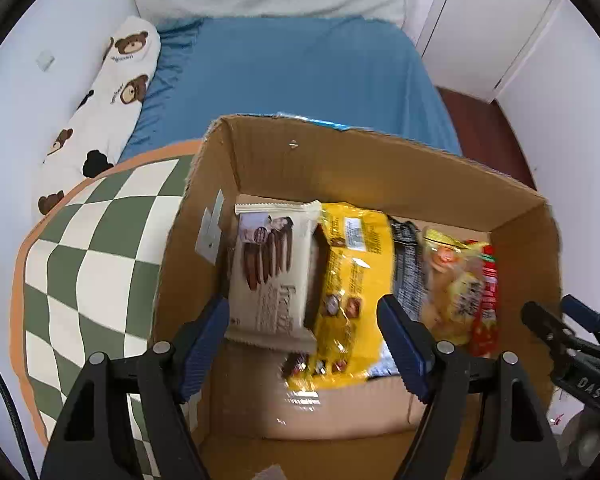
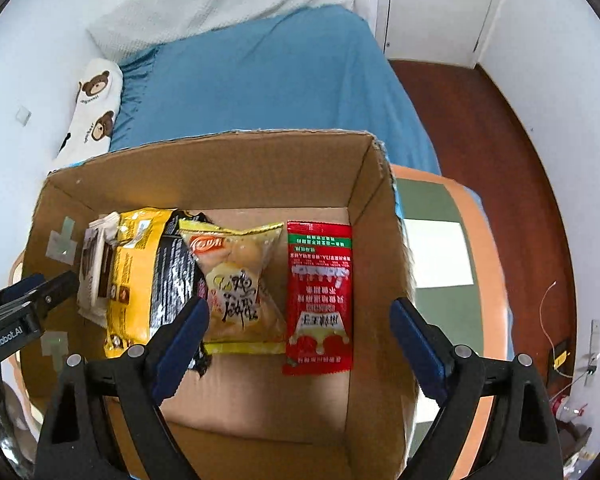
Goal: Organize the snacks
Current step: 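Carry both packets into the box and open both tools, then grasp orange packet with left tool while right tool grasps white wrapped packet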
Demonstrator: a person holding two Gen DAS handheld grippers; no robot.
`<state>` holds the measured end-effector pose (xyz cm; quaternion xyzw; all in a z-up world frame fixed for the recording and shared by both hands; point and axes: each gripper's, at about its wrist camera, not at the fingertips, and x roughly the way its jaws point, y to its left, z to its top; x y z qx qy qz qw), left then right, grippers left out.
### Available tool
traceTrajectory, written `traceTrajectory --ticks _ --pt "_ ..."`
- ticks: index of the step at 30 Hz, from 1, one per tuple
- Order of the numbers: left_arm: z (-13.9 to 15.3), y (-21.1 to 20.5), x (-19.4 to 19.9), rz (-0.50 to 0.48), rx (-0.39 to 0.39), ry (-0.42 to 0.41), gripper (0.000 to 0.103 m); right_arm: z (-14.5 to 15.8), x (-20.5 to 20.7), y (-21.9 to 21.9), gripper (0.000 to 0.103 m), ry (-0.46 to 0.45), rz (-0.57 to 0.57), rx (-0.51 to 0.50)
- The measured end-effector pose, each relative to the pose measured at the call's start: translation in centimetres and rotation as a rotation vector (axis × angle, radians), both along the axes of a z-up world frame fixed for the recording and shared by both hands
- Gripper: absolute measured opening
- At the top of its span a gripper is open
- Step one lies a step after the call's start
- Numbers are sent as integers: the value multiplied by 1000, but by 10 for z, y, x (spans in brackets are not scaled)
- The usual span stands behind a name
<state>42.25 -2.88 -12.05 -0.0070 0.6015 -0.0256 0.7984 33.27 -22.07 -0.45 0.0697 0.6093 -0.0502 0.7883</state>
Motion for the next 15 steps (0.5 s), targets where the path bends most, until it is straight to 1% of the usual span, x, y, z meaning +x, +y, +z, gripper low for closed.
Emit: traceTrajectory --ticks 3,5,13,15 --pt "15 -5 -23 -4 11 -49 75 13 -20 7 94 -38 13 -19" --pt "22 -7 -37 -8 13 -66 75 21 -33 12 94 -57 22 -26" --pt "56 -19 -87 -45 21 -169 75 53 -84 29 94 -134 47 -27" --pt "64 -22 -100 -56 22 -189 75 65 -97 32 94 -161 49 -24"
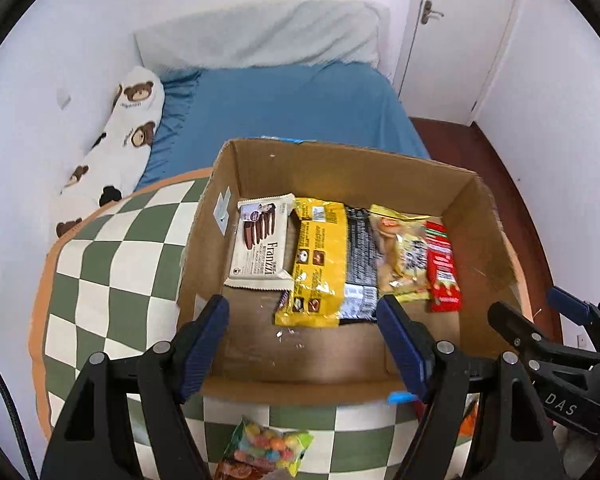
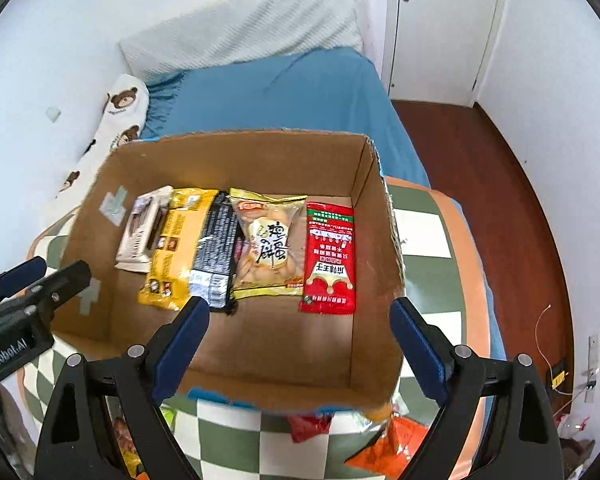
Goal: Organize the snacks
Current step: 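Grasp orange packet with left tool while right tool grasps white wrapped packet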
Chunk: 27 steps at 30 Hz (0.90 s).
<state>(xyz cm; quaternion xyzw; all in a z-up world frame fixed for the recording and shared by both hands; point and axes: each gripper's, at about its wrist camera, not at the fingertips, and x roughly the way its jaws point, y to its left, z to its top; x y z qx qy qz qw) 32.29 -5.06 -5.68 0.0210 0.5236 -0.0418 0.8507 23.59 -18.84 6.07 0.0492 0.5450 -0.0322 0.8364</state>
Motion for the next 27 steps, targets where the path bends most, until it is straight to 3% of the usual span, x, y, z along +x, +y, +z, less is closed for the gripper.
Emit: traceTrajectory --ticks 13,14,15,17,21,27 --pt "44 3 -71 4 -16 -98 76 57 -72 13 94 -96 -2 76" --pt "45 4 -76 8 -18 -97 79 58 -81 14 94 -92 -7 92" --pt "44 6 -81 15 -28 -92 90 58 -87 14 94 -86 -11 109" --pt "41 11 -92 32 -50 -77 97 55 -101 12 94 -67 -23 153" --pt "22 22 -113 54 -72 -25 97 37 -136 0 95 -7 -73 211" --pt "-29 32 -151 66 -51 124 97 -16 -199 -32 95 155 -195 225"
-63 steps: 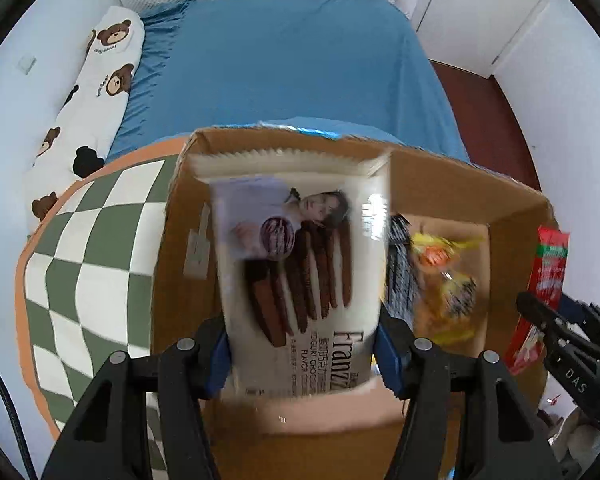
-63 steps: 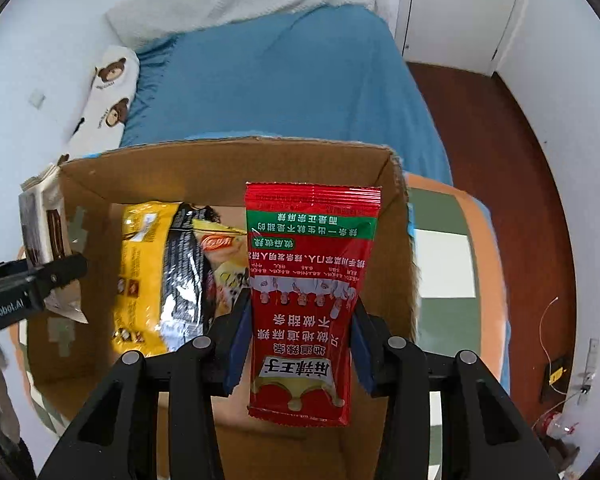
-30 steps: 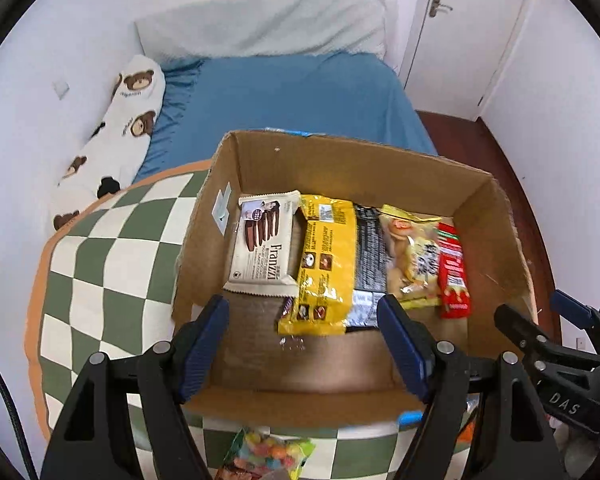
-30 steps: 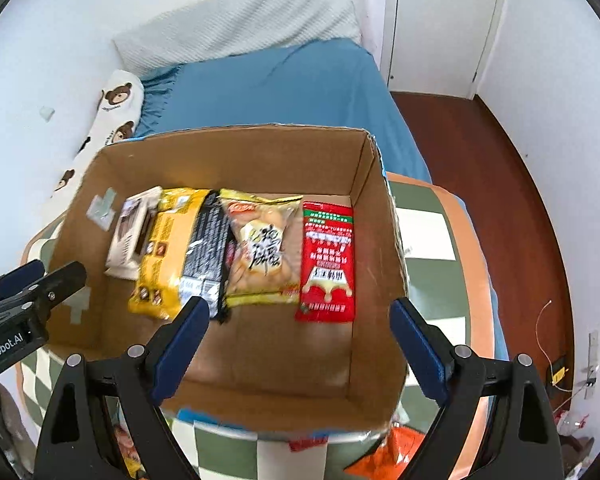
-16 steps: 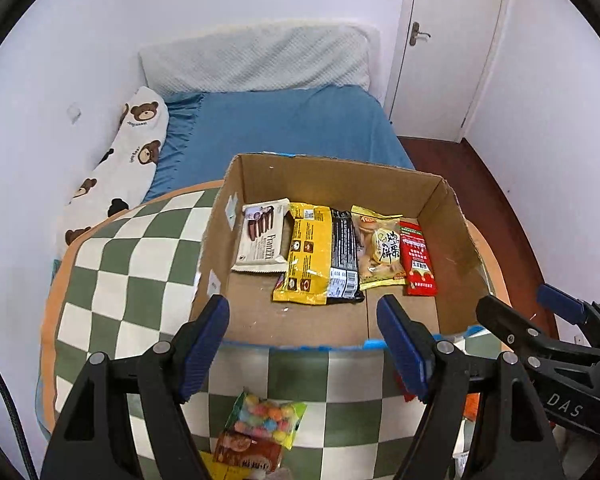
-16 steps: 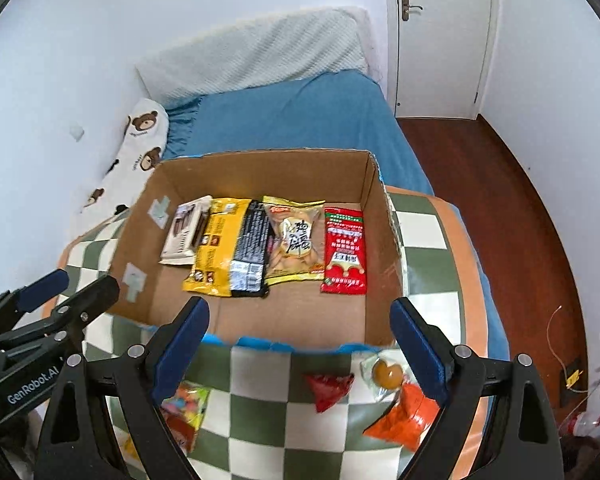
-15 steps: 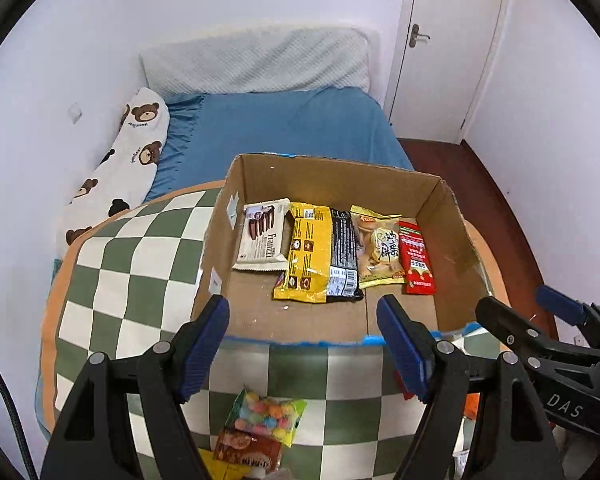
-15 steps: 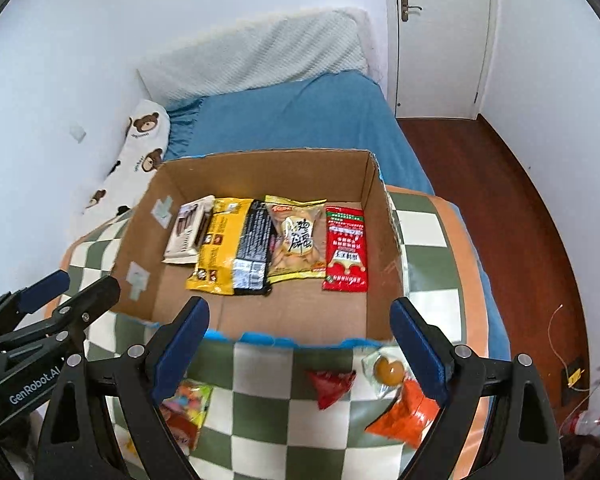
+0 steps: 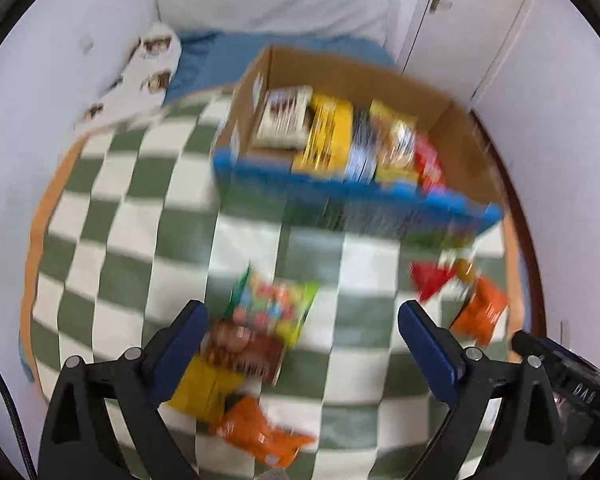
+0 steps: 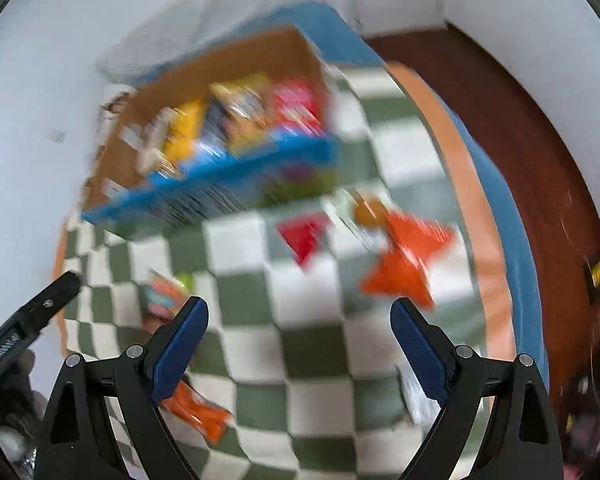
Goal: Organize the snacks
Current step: 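Grasp orange packet with left tool while right tool grasps white wrapped packet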
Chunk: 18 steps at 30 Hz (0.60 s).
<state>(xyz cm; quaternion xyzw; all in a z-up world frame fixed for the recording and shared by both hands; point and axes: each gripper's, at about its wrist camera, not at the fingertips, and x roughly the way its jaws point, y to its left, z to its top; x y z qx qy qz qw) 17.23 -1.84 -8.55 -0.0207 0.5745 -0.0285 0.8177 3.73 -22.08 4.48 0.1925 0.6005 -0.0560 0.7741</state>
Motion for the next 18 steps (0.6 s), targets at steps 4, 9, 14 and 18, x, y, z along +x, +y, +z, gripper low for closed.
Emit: traceTrajectory --ticks 4,9,14,18 --pt "-44 14 -27 29 10 130 97 -42 -42 -32 95 119 -98 -22" --pt "-89 31 -54 81 -15 267 97 -89 -72 -62 95 226 -173 -57" --pt "-127 51 -77 148 -89 423 97 -132 -82 -64 87 326 -131 -118" --pt "-146 72 -94 225 -172 508 97 -151 -83 -46 62 353 -88 -99"
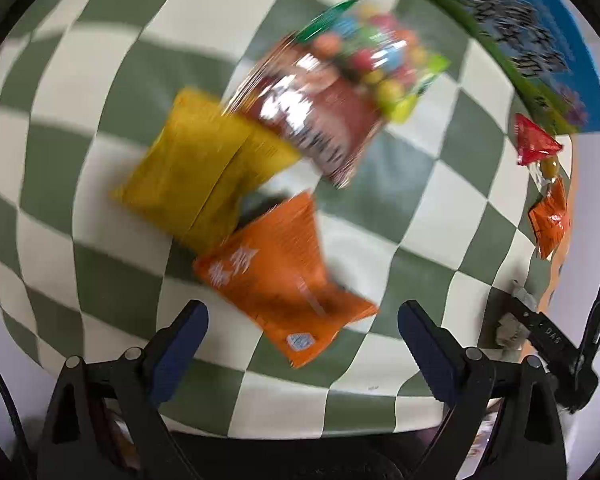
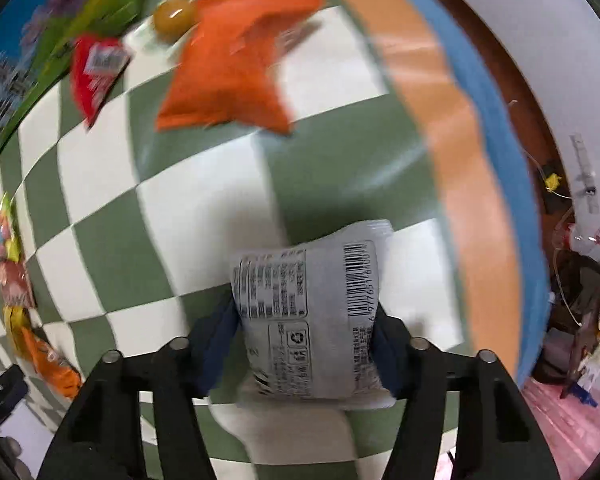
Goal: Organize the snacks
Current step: 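Grasp orange packet with left tool while right tool grasps white wrapped packet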
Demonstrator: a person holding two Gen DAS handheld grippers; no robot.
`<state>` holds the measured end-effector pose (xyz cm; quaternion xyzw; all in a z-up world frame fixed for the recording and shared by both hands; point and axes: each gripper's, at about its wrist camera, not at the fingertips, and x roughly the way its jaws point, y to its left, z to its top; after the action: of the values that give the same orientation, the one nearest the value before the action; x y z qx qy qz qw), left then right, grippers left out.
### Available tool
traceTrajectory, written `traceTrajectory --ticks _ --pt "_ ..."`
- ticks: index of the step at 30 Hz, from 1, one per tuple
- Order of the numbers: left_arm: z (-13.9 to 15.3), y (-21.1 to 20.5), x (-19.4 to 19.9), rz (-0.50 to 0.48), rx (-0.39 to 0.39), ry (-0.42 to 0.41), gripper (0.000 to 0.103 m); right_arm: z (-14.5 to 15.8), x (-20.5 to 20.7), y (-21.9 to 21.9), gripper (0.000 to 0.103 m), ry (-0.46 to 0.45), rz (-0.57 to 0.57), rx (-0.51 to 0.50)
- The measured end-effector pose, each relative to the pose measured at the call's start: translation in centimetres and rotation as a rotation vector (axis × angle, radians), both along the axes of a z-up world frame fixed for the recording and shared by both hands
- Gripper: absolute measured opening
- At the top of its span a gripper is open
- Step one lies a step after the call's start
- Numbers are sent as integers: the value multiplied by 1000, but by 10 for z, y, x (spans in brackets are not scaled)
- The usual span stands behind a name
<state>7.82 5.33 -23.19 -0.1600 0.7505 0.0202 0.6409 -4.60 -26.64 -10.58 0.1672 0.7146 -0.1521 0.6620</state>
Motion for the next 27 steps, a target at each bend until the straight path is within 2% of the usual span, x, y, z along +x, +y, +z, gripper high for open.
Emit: traceTrajectory --ticks 5,7,9,11,15,19,21,24,27 --pt "-24 15 -9 131 -80 63 95 -8 7 53 61 3 147 38" --pt "-32 13 -3 147 -86 61 73 -11 11 74 61 12 212 47" --pt "-36 8 3 128 -78 47 57 -13 13 90 61 15 260 61" --pt "-36 -5 10 66 -54 2 56 -13 13 103 61 17 307 65" --pt "-30 -54 27 -191 27 -109 55 -12 12 117 61 19 370 86" --pt "-33 -97 37 -395 52 -141 55 -12 9 113 61 24 376 95" --pt "-39 -104 40 -415 39 -103 60 -9 9 104 61 34 358 113" --pt "-49 -102 41 -350 -16 -32 68 -10 16 87 63 46 299 153" --pt "-51 -94 36 -298 -41 3 69 -9 20 76 64 50 283 163"
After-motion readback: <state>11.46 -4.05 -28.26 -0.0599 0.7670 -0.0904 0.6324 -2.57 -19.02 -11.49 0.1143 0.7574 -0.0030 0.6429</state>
